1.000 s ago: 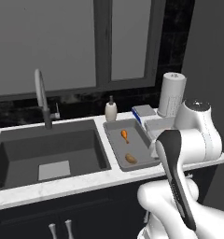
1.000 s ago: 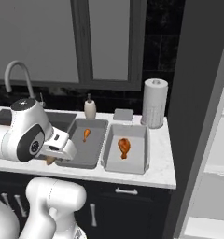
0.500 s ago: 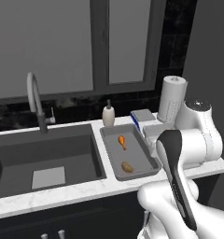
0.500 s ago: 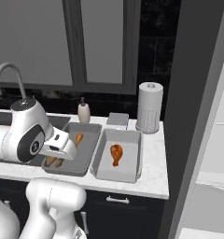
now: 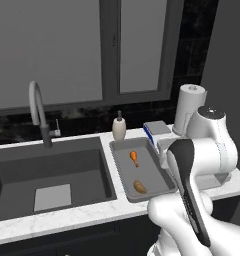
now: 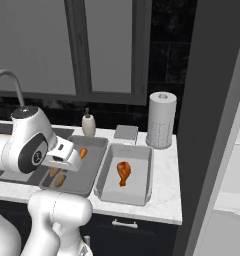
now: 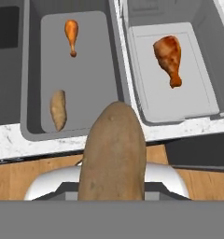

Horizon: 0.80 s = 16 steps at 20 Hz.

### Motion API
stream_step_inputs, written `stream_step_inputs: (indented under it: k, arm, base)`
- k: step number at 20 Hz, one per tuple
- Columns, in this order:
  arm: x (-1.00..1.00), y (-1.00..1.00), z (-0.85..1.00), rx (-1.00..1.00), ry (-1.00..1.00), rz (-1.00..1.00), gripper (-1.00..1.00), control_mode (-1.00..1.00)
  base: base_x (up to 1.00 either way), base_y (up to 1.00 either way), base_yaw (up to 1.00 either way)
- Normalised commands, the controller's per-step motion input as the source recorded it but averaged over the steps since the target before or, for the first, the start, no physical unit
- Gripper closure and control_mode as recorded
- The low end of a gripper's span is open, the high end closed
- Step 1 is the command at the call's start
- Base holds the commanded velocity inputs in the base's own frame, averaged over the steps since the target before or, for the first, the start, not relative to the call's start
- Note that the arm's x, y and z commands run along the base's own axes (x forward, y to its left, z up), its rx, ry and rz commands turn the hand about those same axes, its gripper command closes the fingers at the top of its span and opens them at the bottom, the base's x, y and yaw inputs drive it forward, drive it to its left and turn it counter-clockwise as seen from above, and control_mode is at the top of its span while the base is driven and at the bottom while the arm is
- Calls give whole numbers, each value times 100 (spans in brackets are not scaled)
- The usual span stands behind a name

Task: Place one sweet potato and one chicken drumstick in each tupperware on the nearby counter, to pack two identical lunches.

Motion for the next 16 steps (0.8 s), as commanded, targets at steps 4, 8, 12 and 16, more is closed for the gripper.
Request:
stream_step_inputs:
  k: [4, 8, 12, 16]
  arm:
    - [47, -25, 0, 0, 0, 1, 100, -100]
    - [80, -60, 0, 2, 0, 3, 100, -100]
    - [73, -78, -16, 1, 0, 0, 100, -100]
    - [86, -89, -47, 0, 0, 0, 100, -100]
  base:
    - [9, -4, 0]
    - [0, 0, 0]
    - [0, 0, 0]
    - [0, 0, 0]
